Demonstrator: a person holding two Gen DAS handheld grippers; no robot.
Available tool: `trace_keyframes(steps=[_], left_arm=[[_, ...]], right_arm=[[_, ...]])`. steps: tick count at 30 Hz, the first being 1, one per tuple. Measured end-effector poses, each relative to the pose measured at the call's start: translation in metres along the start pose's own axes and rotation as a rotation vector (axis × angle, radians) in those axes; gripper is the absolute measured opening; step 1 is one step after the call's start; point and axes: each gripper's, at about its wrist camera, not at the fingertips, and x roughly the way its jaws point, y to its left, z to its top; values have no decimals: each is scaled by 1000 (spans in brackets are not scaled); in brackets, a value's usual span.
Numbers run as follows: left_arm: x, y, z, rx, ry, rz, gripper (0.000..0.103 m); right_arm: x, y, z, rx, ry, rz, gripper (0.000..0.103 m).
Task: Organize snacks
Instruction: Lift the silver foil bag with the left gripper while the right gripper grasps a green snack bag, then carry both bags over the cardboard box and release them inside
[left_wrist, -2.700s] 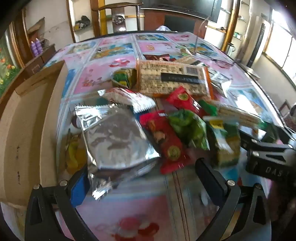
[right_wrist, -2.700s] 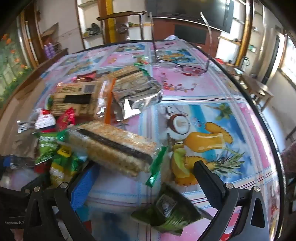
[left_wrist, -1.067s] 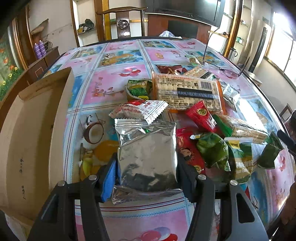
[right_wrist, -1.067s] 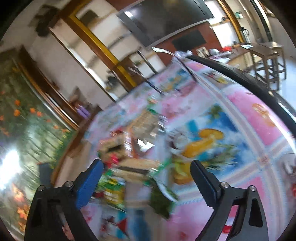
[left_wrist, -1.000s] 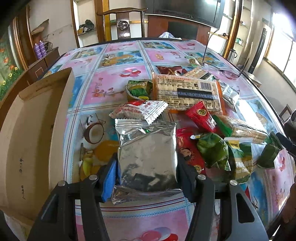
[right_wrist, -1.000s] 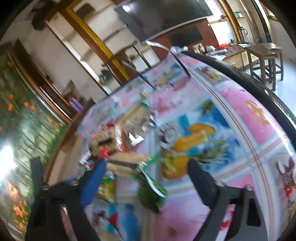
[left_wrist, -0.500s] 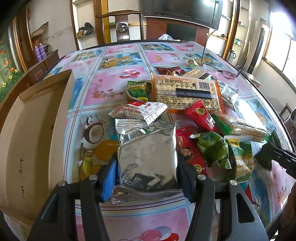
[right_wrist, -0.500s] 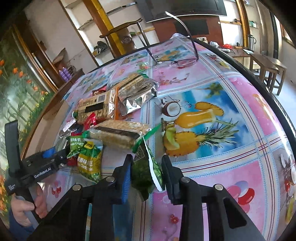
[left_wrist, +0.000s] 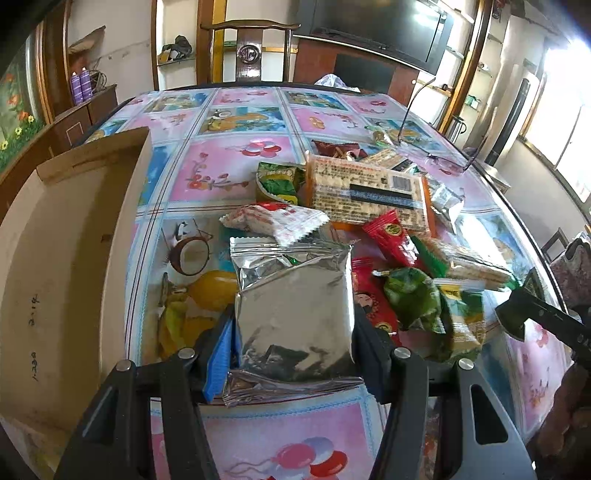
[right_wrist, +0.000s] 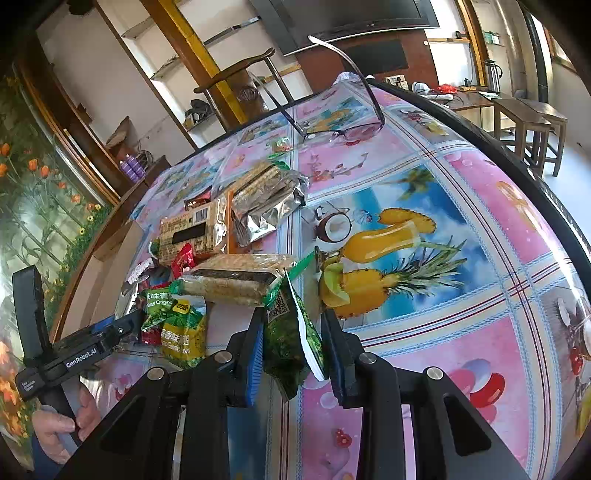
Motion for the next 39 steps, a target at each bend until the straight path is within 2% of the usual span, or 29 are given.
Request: trace_keyframes(steps=[4,13,19,28,39], left_arm=[[-14,-7,-1,18,-35,-35,58],[-39,-15,-2,48,-90,-59,58],[-48,-6,-1,30,-111,-73,58],[-62,10,-1,-9,-137,-64,58],[-71,37,0,-70,-161,-49,58]], right_arm=[[-4,-3,0,17,-20,-8,32],[-16,0,5,31,-73,-40,32],[-26,20,10,-3,-101,-23,32],[-13,62,10,-61,-46,74,32],[-2,103,11,-136,-6,127,32]])
